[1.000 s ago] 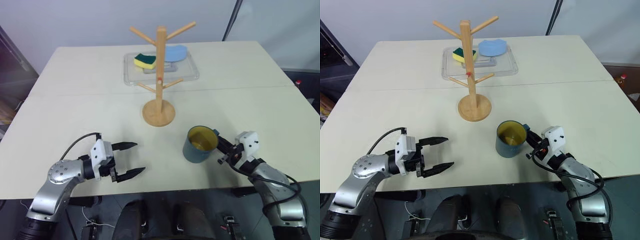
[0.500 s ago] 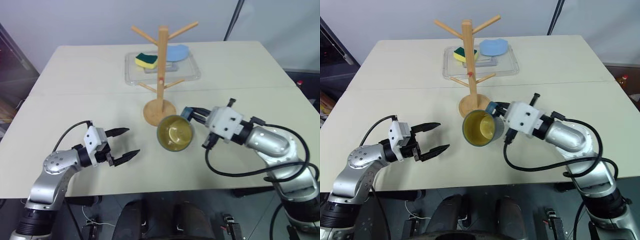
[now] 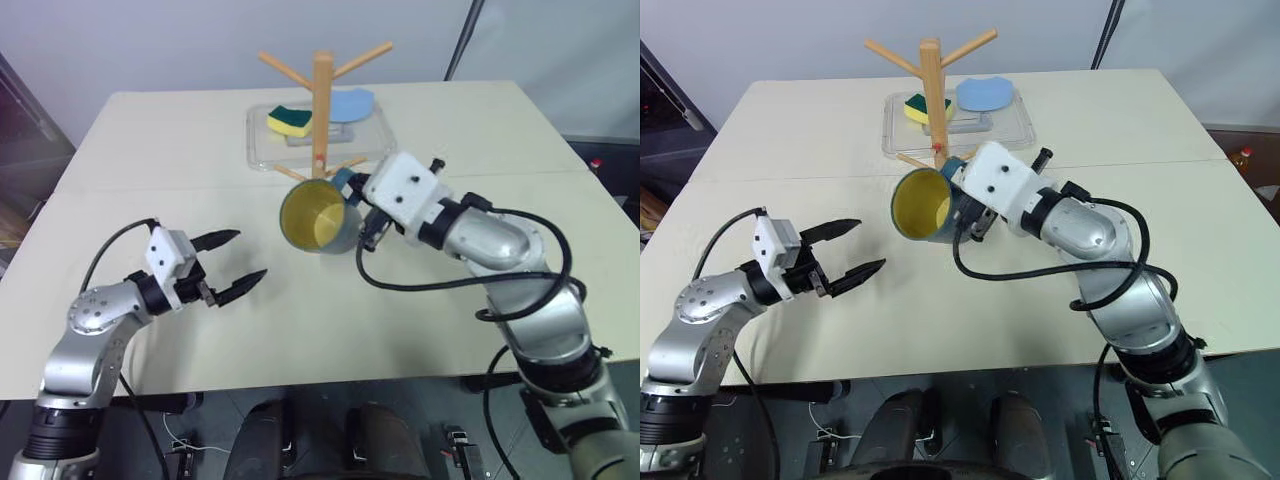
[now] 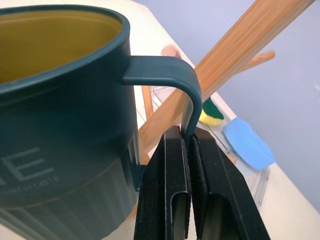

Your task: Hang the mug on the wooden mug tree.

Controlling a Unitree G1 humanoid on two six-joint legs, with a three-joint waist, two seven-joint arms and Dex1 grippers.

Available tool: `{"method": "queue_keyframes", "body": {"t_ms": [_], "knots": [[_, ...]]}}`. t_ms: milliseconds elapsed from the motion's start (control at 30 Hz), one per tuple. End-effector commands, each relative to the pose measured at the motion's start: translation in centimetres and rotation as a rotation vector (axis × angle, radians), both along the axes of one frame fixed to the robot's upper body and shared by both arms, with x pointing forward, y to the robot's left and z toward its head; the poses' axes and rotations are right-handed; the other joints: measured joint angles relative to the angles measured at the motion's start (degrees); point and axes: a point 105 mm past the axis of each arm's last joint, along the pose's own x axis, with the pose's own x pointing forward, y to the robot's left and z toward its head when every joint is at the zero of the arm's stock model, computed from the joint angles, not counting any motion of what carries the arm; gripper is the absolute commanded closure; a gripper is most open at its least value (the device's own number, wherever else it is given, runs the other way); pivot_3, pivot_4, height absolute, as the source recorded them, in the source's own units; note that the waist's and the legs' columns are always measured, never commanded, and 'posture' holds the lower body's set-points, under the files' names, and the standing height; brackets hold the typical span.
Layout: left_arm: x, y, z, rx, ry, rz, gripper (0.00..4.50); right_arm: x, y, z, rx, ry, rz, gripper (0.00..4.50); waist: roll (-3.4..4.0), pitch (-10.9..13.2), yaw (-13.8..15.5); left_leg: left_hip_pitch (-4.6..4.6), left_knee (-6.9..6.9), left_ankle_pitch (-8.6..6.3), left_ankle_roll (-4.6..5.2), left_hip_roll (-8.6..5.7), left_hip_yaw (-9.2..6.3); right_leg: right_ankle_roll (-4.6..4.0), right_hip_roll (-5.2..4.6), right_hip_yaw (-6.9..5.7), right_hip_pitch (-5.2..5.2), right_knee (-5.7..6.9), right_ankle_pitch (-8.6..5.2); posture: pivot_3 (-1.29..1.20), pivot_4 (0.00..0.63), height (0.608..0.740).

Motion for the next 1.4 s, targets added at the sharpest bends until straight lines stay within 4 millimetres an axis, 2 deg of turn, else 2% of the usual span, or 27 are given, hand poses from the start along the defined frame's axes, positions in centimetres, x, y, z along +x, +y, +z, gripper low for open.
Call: {"method": "queue_keyframes", "body": {"t_ms": [33, 400, 600, 900, 1133, 1233, 1367, 1400], "knots": [[-0.1, 0.1, 1.7, 0.002, -0.056, 0.001, 0.00, -0.2, 1.1, 1.9, 0.038, -0.045, -0.016, 4.48, 0.00, 0.0, -0.1, 0.00, 0.00, 0.00, 0.00, 0.00, 0.00, 0.00, 0.00, 0.00, -0.01, 0.00, 0.00, 0.00, 0.150, 0.740], [-0.4, 0.0, 3.8, -0.062, -0.092, -0.011, 0.00, 0.9, 2.1, 2.6, 0.096, 0.030, -0.090, 4.48, 0.00, 0.0, -0.2, -0.02, -0.04, 0.00, 0.00, -0.01, 0.02, 0.00, 0.00, 0.00, -0.04, 0.01, 0.03, 0.00, 0.150, 0.740], [-0.7, 0.1, 4.1, -0.062, -0.084, -0.026, 0.00, 1.3, 2.5, 2.7, 0.118, 0.075, -0.095, 4.48, 0.01, 0.0, -0.2, -0.02, -0.05, 0.00, 0.00, -0.01, 0.03, 0.01, 0.00, 0.00, -0.05, 0.01, 0.03, 0.00, 0.150, 0.740], [-0.8, 0.1, 4.3, -0.063, -0.090, -0.030, 0.00, 2.3, 3.1, 1.4, 0.120, 0.149, -0.147, 4.48, 0.01, 0.0, -0.4, -0.02, -0.07, 0.00, -0.01, -0.01, 0.04, 0.00, 0.00, 0.00, -0.06, 0.01, 0.03, 0.00, 0.150, 0.740], [-0.8, 0.1, 4.3, -0.062, -0.092, -0.028, 0.00, 2.3, 3.4, 1.2, 0.109, 0.143, -0.139, 4.48, 0.01, 0.0, -0.4, -0.03, -0.10, -0.01, -0.01, -0.01, 0.05, 0.00, 0.00, 0.00, -0.09, 0.00, 0.03, 0.00, 0.150, 0.740], [-0.8, 0.2, 4.2, -0.062, -0.093, -0.026, 0.00, 2.3, 3.5, 1.4, 0.106, 0.123, -0.134, 3.52, 0.02, 0.0, -0.5, -0.03, -0.12, -0.01, -0.01, -0.01, 0.05, 0.00, 0.00, 0.00, -0.11, 0.00, 0.03, 0.00, 0.150, 0.740], [-0.7, 0.3, 4.1, -0.061, -0.092, -0.022, 0.00, 2.1, 3.0, 2.5, 0.119, 0.081, -0.140, 1.49, 0.02, 0.0, -0.9, -0.04, -0.13, -0.01, -0.02, -0.01, 0.05, -0.01, 0.00, 0.00, -0.12, -0.01, 0.03, 0.00, 0.150, 0.740], [-0.7, 0.3, 4.1, -0.061, -0.091, -0.021, 0.00, 2.1, 2.9, 2.8, 0.119, 0.069, -0.137, 1.49, 0.02, 0.0, -1.1, -0.04, -0.13, -0.01, -0.02, -0.01, 0.05, -0.01, 0.00, 0.00, -0.12, -0.01, 0.03, 0.00, 0.150, 0.740]]}}
